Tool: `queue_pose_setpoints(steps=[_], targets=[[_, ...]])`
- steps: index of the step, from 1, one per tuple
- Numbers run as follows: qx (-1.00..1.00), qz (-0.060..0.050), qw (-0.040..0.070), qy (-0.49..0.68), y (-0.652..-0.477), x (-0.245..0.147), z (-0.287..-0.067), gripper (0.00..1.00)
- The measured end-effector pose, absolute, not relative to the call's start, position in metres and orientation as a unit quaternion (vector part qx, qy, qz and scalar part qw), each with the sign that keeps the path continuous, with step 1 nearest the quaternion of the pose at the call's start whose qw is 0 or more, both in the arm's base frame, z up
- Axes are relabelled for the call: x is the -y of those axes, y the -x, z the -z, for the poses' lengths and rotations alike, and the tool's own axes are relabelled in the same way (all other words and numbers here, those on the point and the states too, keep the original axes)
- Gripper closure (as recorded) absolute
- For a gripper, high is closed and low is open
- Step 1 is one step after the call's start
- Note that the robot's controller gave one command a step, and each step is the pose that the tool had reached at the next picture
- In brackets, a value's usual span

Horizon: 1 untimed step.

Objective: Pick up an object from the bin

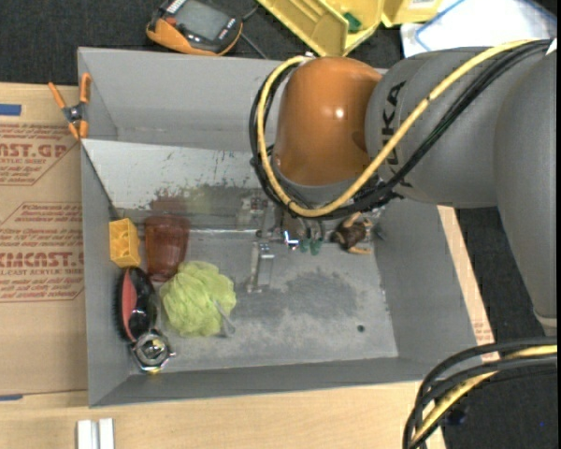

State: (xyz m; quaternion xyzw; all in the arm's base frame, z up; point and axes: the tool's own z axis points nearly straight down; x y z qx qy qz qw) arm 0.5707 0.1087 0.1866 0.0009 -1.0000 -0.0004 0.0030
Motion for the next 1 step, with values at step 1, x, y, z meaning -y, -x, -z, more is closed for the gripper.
queue_pose_setpoints(steps=[1], targets=[[1.0, 0.001, -0.001, 0.0, -0.5725, -0.108, -0.1911, 0.0]])
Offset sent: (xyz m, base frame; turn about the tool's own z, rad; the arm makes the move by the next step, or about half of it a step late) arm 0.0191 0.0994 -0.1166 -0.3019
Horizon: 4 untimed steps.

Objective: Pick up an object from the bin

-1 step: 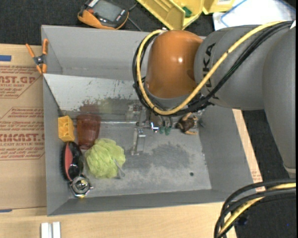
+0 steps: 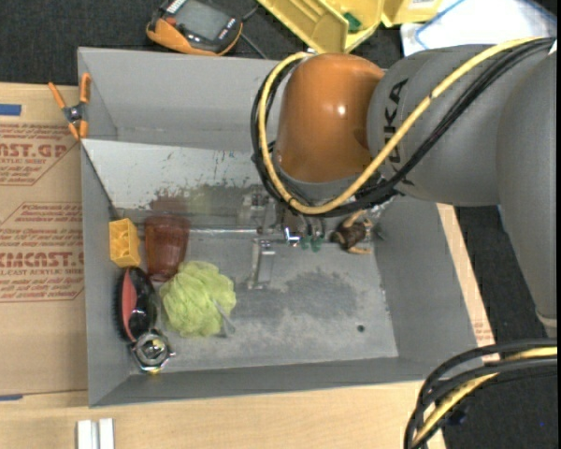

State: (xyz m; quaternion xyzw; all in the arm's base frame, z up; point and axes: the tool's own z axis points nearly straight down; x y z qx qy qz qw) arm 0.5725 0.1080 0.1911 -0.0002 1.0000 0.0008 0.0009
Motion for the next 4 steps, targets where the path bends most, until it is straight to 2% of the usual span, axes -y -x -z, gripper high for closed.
queue_pose_setpoints(steps=[1, 2, 3, 4], targets=[[-0.992, 0.003, 0.005, 0.127, -0.592, -0.188, -0.094, 0.0], [-0.991, 0.001, 0.003, 0.135, -0.588, -0.178, -0.106, 0.0], [-0.954, 0.005, 0.005, 0.3, -0.543, -0.216, -0.102, 0.0], [-0.969, -0.003, 0.0, 0.249, -0.592, -0.231, -0.078, 0.0]])
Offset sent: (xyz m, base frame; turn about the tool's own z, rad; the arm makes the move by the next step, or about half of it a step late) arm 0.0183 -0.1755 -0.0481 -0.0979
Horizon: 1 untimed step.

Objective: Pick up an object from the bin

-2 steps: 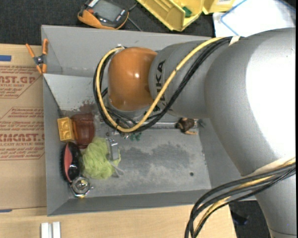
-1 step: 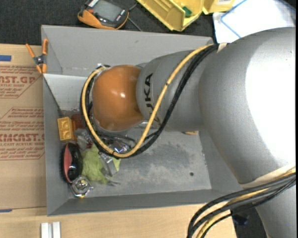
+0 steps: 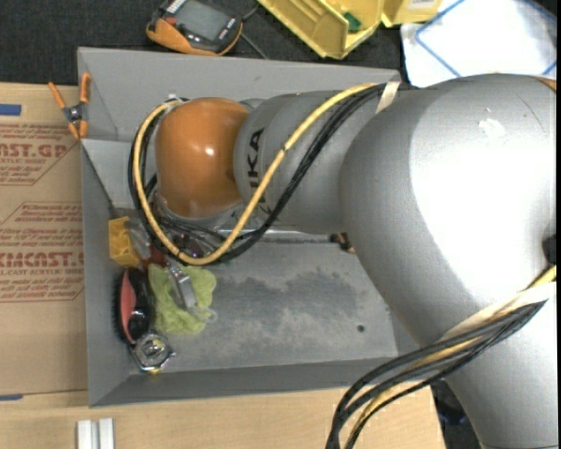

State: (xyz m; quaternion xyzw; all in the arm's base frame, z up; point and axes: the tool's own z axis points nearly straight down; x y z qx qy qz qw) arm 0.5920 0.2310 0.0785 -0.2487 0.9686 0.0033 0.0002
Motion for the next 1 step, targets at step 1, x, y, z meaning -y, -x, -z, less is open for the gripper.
queue_pose_setpoints(steps=[1], targets=[[-0.927, 0.002, 0.022, 0.375, -0.4987, -0.1763, -0.079, 1.0]])
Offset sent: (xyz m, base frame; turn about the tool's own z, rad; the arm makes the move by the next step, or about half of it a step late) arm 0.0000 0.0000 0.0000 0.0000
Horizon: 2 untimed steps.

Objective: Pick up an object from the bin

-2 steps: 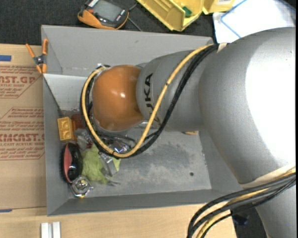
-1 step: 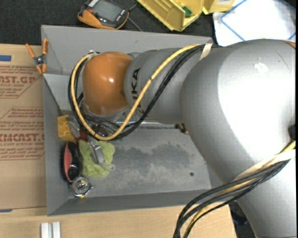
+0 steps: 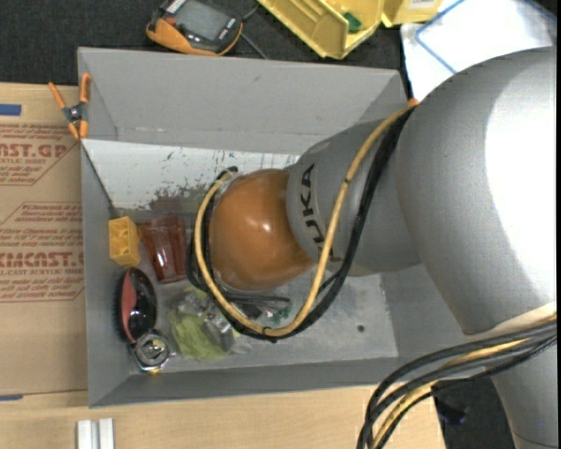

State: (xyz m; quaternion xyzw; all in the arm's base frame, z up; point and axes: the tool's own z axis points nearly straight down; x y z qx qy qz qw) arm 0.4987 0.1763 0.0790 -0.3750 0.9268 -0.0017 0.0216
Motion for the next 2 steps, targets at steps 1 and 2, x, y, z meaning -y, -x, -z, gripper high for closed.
queue_pose_setpoints(steps=[1, 2], targets=[[-0.927, 0.002, 0.021, 0.375, -0.499, -0.177, -0.079, 1.0], [-0.927, 0.001, 0.02, 0.375, -0.498, -0.177, -0.095, 1.0]])
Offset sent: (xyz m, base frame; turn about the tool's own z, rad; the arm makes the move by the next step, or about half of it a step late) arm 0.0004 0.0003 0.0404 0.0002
